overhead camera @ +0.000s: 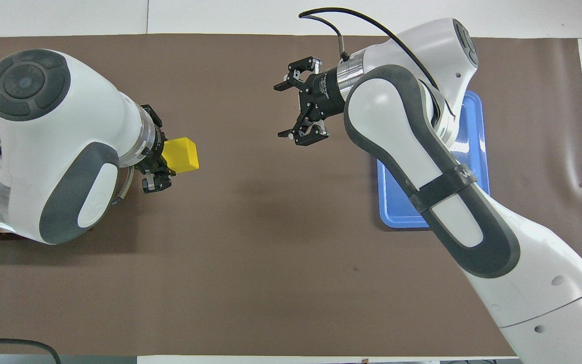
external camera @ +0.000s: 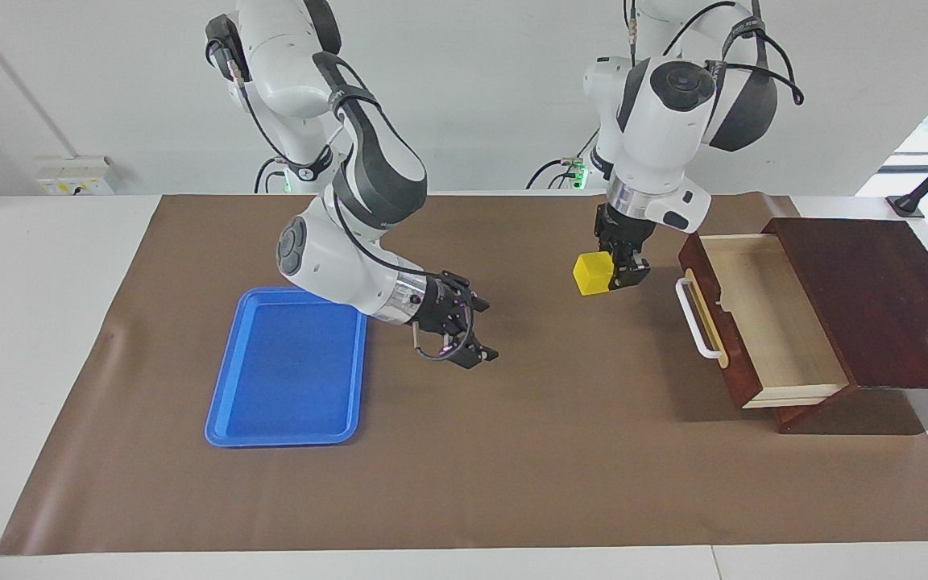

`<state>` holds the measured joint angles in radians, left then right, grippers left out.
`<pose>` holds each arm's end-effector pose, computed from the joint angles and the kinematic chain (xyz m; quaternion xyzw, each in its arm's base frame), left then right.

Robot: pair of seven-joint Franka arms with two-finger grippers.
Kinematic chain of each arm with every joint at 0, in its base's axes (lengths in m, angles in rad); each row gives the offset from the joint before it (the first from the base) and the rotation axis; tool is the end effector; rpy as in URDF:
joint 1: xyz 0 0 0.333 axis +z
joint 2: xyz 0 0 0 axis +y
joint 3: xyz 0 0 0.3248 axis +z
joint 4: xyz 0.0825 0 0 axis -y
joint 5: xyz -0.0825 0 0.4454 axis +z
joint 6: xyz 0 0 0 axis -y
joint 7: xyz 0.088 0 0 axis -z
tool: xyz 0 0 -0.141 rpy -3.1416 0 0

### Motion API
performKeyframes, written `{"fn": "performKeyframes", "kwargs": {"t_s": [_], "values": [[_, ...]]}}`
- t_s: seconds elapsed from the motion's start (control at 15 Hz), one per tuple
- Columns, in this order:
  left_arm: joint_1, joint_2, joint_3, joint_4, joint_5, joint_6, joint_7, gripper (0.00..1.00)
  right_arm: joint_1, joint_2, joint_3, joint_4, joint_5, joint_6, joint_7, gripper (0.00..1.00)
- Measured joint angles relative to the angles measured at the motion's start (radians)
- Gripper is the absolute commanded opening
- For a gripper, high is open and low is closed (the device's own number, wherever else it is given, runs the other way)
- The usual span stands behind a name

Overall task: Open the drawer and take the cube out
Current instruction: 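Lift the yellow cube out toward the right gripper with the left gripper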

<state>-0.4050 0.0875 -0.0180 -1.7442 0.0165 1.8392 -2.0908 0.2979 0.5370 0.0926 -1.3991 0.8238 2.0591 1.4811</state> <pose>0.5947 -0.2654 0.4738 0.6735 0.7391 0.0080 0.0014 0.7189 0.3481 0.3879 -0.6839 0.6167 0.2775 0.2737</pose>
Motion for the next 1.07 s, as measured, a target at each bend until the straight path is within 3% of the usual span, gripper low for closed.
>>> {"fn": "performKeyframes", "kwargs": {"t_s": [0.47, 1.07], "values": [[-0.049, 0.001, 0.001, -0.058, 0.0, 0.091, -0.078, 0.0, 0.004, -0.022, 0.002, -0.047, 0.001, -0.001, -0.027, 0.98], [-0.06, 0.005, 0.002, -0.061, 0.0, 0.099, -0.108, 0.0, 0.017, -0.029, 0.002, -0.049, 0.022, 0.0, -0.027, 0.97]]}}
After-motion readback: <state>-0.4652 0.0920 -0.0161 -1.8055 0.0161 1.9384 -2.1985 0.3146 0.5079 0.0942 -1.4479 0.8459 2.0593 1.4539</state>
